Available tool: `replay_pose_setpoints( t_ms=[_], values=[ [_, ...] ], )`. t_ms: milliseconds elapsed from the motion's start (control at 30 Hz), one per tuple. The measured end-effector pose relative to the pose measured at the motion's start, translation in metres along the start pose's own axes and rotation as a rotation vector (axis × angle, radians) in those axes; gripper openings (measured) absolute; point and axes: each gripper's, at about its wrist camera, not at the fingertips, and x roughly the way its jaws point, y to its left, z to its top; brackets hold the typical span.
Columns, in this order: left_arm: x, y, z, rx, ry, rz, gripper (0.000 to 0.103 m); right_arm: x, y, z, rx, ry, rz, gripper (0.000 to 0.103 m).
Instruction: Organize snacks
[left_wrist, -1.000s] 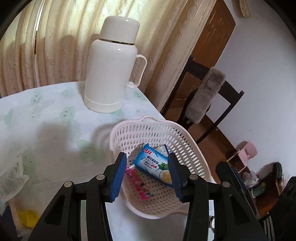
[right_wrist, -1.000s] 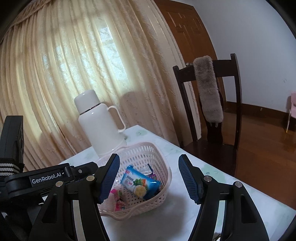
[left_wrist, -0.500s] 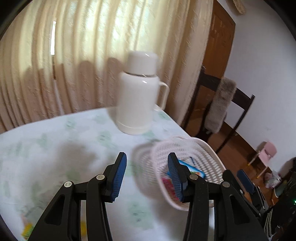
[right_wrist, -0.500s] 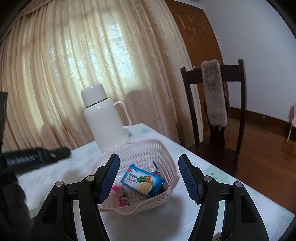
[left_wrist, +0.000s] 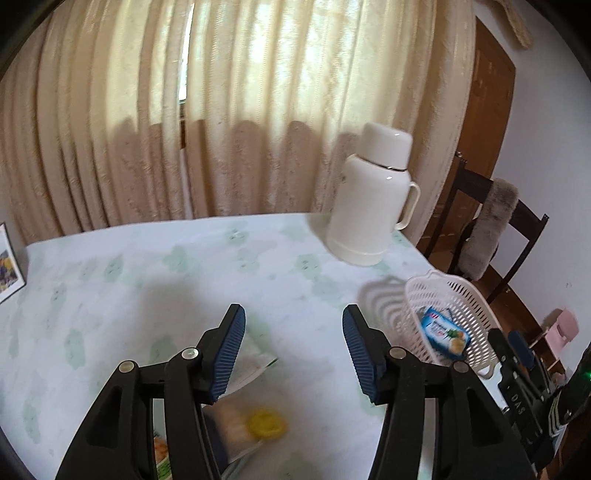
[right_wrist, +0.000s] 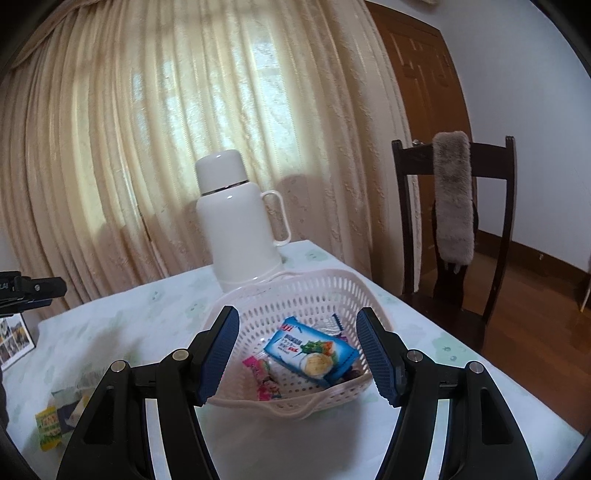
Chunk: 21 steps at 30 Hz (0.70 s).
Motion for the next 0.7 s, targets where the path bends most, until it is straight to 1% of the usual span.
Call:
replay_pose_setpoints(
  t_ms=[200,467,700],
  values=[
    [-0.007,0.03,-0.022,-0.06,0.023,0.031,0.054,-0.002,0.011,-0.003,-0.047,-0.012,0.026,0.067],
    [-0.006,0.079,-0.052,-0.194,0.078,0.099,0.054,-0.002,0.017,-0.007,-0.084,-0.007,0.051,0.067],
    [0.001,0.106,-0.076,-0.272,0.135,0.138,0.054,-0.001,0.022,-0.009,-0.105,0.005,0.058,0.067]
  ],
)
